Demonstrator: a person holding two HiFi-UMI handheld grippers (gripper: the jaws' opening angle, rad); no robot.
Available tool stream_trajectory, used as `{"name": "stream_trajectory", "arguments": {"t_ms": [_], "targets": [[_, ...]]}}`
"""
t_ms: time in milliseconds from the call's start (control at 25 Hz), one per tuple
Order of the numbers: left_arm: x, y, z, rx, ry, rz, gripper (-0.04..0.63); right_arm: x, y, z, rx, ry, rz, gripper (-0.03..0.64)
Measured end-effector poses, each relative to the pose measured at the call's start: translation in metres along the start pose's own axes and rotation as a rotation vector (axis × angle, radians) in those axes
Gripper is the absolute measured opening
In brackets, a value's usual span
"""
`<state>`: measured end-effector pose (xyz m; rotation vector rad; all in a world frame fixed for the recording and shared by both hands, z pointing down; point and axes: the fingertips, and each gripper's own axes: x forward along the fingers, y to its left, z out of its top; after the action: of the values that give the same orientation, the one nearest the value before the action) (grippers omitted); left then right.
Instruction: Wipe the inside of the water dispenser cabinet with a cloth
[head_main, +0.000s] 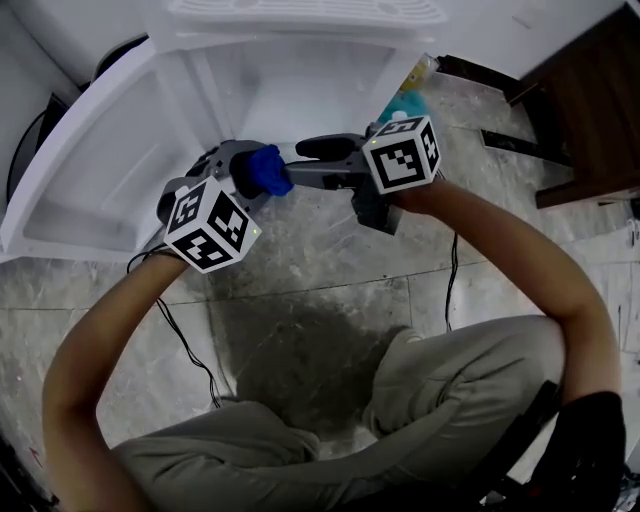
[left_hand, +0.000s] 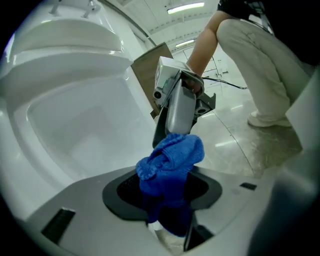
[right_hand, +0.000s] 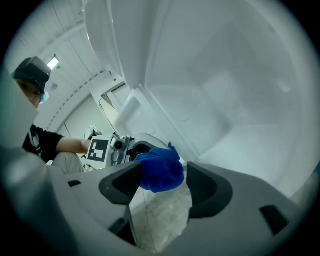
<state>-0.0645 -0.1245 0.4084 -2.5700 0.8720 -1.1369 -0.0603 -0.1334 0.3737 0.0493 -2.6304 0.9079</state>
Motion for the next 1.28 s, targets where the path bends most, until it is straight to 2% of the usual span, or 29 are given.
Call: {"name": "stream_trajectory", "arguments": {"t_ms": [120,200,280,400,520,600,640,680,760,920,1120,1280], "targets": [[0.001,0.006,0.002,0.069,0.031,0.032,0.181,0.012,0.003,-0.002,0.094,0.0,0.008,0.299],[0.001,0.006,-0.002,0.099,0.057,0.044,0.181,0.017,0.006,-0.006,0.17,0.014,0.034,0.308],[0.002,0.002,-0.007,0.133,0.082,0.048,0.181,0.02,0.013,-0.008,0.206,0.028,0.063,0.335],[0.004,-0.008,0.004,0.195,0.062,0.04,0.181,0.029,0.023,-0.015,0.185,0.067,0.071,0.353],[0.007,-0.016,0.017,0.247,0.05,0.028,0.181,0.033,0.022,-0.021,0.097,0.107,0.044,0.353],[0.01,-0.017,0.018,0.231,0.048,0.021,0.181,0.029,0.017,-0.021,0.049,0.115,0.031,0.347],[0.01,-0.016,0.017,0.222,0.047,0.018,0.181,0.026,0.015,-0.021,0.044,0.12,0.027,0.284],[0.011,-0.017,0.017,0.219,0.047,0.015,0.183,0.023,0.013,-0.021,0.054,0.128,0.024,0.193],[0.012,-0.018,0.016,0.217,0.05,0.008,0.192,0.021,0.012,-0.024,0.091,0.153,0.026,0.149],[0.015,-0.024,0.017,0.189,0.032,-0.012,0.206,0.02,0.013,-0.03,0.104,0.195,0.034,0.13],[0.017,-0.02,0.011,0.079,-0.006,-0.013,0.264,0.013,0.005,-0.032,0.108,0.218,0.022,0.127],[0.009,-0.011,0.001,0.034,0.0,-0.007,0.264,0.0,-0.016,-0.024,0.104,0.195,-0.055,0.127]]}}
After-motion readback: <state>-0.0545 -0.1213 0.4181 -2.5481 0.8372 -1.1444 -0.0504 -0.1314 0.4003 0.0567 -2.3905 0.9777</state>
